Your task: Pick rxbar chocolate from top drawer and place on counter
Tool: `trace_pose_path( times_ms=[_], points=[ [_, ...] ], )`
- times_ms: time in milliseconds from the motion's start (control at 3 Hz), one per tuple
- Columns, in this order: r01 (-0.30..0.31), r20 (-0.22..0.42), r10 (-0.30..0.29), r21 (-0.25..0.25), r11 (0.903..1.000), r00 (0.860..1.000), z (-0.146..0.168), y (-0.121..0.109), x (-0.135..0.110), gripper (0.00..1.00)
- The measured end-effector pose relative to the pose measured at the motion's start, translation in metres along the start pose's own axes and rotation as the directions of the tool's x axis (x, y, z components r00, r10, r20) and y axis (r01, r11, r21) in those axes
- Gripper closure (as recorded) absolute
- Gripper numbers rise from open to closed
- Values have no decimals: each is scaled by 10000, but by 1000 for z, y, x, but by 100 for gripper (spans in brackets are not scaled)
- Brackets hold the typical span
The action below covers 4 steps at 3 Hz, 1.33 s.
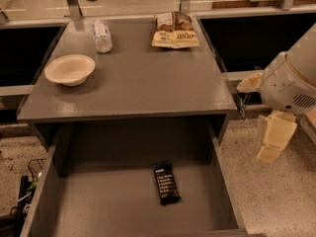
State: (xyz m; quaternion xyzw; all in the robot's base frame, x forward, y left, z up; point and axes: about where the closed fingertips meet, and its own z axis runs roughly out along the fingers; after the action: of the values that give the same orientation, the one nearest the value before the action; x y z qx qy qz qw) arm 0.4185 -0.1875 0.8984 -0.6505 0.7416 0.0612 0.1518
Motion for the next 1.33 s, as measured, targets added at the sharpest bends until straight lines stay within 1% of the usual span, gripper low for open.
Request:
trace_pose_path(
  times_ms=[333,667,1000,1333],
  points=[
    [147,304,-145,-73,9999,9994,10,18,-12,0],
    [304,658,-281,-339,9990,9974,21,31,-19,0],
    [516,1075,-433,-756,9958,9933,31,46,-16,0],
    [509,1126,-423,-749,9959,9927,34,48,-18,0]
  ],
)
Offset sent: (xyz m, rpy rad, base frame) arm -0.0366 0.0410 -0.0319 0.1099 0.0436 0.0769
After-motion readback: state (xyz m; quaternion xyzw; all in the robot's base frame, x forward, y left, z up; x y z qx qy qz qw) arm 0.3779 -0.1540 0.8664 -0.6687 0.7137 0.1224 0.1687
